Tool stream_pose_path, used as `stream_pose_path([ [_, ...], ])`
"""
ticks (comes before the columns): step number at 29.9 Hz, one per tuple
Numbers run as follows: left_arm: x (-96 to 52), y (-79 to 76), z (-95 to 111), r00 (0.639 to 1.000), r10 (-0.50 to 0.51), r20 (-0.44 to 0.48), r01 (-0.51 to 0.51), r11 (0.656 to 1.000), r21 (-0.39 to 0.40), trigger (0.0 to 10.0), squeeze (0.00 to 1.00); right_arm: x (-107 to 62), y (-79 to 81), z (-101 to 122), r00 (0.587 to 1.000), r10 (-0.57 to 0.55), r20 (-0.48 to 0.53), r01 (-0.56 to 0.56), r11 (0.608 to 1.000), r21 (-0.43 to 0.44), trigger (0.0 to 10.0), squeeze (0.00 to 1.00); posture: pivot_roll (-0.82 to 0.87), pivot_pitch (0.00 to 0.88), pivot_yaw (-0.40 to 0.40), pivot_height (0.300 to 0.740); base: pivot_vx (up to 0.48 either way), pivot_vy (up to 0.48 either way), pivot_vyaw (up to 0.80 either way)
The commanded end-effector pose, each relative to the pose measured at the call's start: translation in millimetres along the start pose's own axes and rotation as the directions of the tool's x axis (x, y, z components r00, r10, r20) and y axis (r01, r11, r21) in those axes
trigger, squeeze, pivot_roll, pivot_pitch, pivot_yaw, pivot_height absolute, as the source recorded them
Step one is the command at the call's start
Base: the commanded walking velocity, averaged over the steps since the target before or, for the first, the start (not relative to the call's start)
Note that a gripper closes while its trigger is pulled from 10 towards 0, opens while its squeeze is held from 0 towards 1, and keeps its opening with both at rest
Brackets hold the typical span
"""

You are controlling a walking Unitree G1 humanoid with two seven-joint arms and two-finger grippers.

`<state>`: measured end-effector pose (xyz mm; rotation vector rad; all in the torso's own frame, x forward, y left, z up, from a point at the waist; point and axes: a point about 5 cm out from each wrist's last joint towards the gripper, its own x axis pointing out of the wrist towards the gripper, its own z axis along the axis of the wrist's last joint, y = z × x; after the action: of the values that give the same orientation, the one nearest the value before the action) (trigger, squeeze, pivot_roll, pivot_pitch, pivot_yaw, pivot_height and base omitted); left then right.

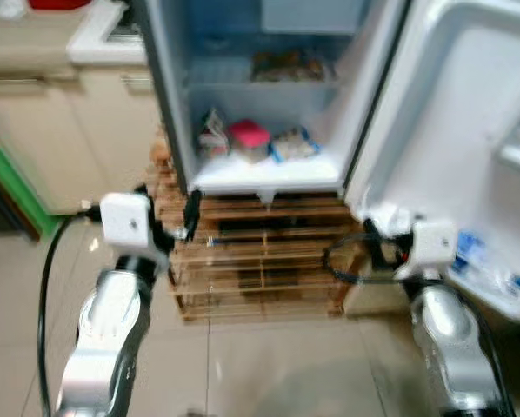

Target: Restocking fridge

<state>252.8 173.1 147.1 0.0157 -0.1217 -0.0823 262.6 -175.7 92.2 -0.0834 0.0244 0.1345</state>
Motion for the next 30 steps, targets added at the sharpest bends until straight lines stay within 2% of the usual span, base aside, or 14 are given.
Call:
stream_pose_path([
  [1, 3.6, -6.4, -2, 1.0, -0.016, -0.01, 0.017, 1.0, 0.014, 10.0, 0.0, -11.3, -7.2, -7, 0.999, 0.015, -0.033, -0.016, 0.999, -0.028, 10.0, 0.0, -0.13, 0.0, 0.018, 0.74, 0.0, 0.0, 0.0],
  [3, 4.7, -6.2, -4, 1.0, -0.015, -0.02, 0.016, 1.0, 0.018, 10.0, 0.0, -15.0, -7.0, -9, 0.999, 0.027, -0.042, -0.028, 0.999, -0.022, 10.0, 0.0, -0.13, 0.0, 0.019, 0.74, 0.0, 0.0, 0.0],
  [4, 8.4, -5.4, -5, 1.0, -0.016, -0.014, 0.017, 1.0, 0.01, 10.0, 0.0, -26.0, -11.3, -16, 0.997, 0.029, -0.073, -0.03, 1.0, -0.008, 10.0, 0.0, -0.15, 0.0, 0.027, 0.74, 0.0, 0.0, 0.0],
  [8, 12.1, -9.5, -6, 0.999, -0.043, -0.002, 0.043, 0.999, 0.002, 10.0, 0.0, -42.3, -25.0, -29, 0.991, -0.006, -0.132, 0.011, 0.999, 0.033, 10.0, 0.0, -0.17, 0.0, 0.035, 0.74, 0.0, 0.0, 0.0],
  [12, 13.2, -14.3, -9, 0.998, -0.064, -0.013, 0.064, 0.998, 0.019, 10.0, 0.0, -67.6, -41.1, -57, 0.967, -0.018, -0.256, 0.03, 0.999, 0.042, 10.0, 0.0, -0.19, 0.0, 0.04, 0.74, -0.389, -0.281, 0.0],
  [16, 14.8, -16.7, -10, 0.997, -0.071, -0.014, 0.071, 0.997, 0.021, 10.0, 0.0, -76.7, -44.9, -67, 0.952, -0.014, -0.306, 0.031, 0.998, 0.052, 10.0, 0.0, -0.2, 0.0, 0.04, 0.74, -0.388, -0.283, 0.0],
  [19, 18.3, -18.3, -12, 0.997, -0.072, -0.017, 0.072, 0.997, 0.004, 10.0, 0.0, -85.5, -53.4, -79, 0.938, -0.038, -0.344, 0.041, 0.999, 0.002, 10.0, 0.0, -0.2, 0.0, 0.04, 0.74, -0.255, -0.192, 0.0],
  [21, 20.4, -19.1, -13, 0.997, -0.077, -0.021, 0.077, 0.997, 0.002, 10.0, 0.0, -88.6, -62.4, -86, 0.924, -0.099, -0.369, 0.1, 0.995, -0.018, 10.0, 0.0, -0.2, 0.0, 0.04, 0.74, 0.0, 0.0, 0.0],
  [22, 22.8, -20.7, -16, 0.996, -0.083, -0.041, 0.084, 0.996, 0.013, 10.0, 0.0, -90.9, -79.1, -91, 0.892, -0.206, -0.402, 0.179, 0.978, -0.104, 10.0, 0.0, -0.2, 0.0, 0.04, 0.74, 0.0, 0.0, 0.0],
  [23, 22.8, -20.7, -16, 0.996, -0.083, -0.041, 0.084, 0.996, 0.013, 10.0, 0.0, -90.9, -79.1, -91, 0.892, -0.206, -0.402, 0.179, 0.978, -0.104, 10.0, 0.0, -0.2, 0.0, 0.04, 0.74, 0.0, 0.0, 0.0],
  [25, 24.8, -20.8, -22, 0.993, -0.086, -0.076, 0.086, 0.996, -0.008, 10.0, 0.0, -92.3, -100.6, -95, 0.839, -0.35, -0.417, 0.293, 0.936, -0.197, 10.0, 0.0, -0.2, 0.0, 0.041, 0.74, 0.0, 0.0, 0.0],
  [27, 26.1, -19.9, -27, 0.991, -0.088, -0.098, 0.087, 0.996, -0.014, 10.0, 0.0, -92.3, -112.2, -94, 0.807, -0.422, -0.414, 0.35, 0.905, -0.241, 10.0, 0.0, -0.2, 0.0, 0.041, 0.74, 0.0, 0.0, 0.0],
  [29, 26.6, -19.5, -28, 0.991, -0.089, -0.105, 0.089, 0.996, -0.009, 10.0, 0.0, -91.9, -115.4, -94, 0.798, -0.439, -0.412, 0.363, 0.897, -0.253, 10.0, 0.0, -0.2, 0.0, 0.041, 0.74, 0.0, 0.0, 0.0],
  [30, 26.7, -18.9, -38, 0.983, -0.098, -0.154, 0.094, 0.995, -0.03, 10.0, 0.0, -92.1, -126.6, -98, 0.742, -0.507, -0.44, 0.413, 0.861, -0.295, 10.0, 0.0, -0.21, 0.0, 0.043, 0.74, 0.0, 0.0, 0.0],
])
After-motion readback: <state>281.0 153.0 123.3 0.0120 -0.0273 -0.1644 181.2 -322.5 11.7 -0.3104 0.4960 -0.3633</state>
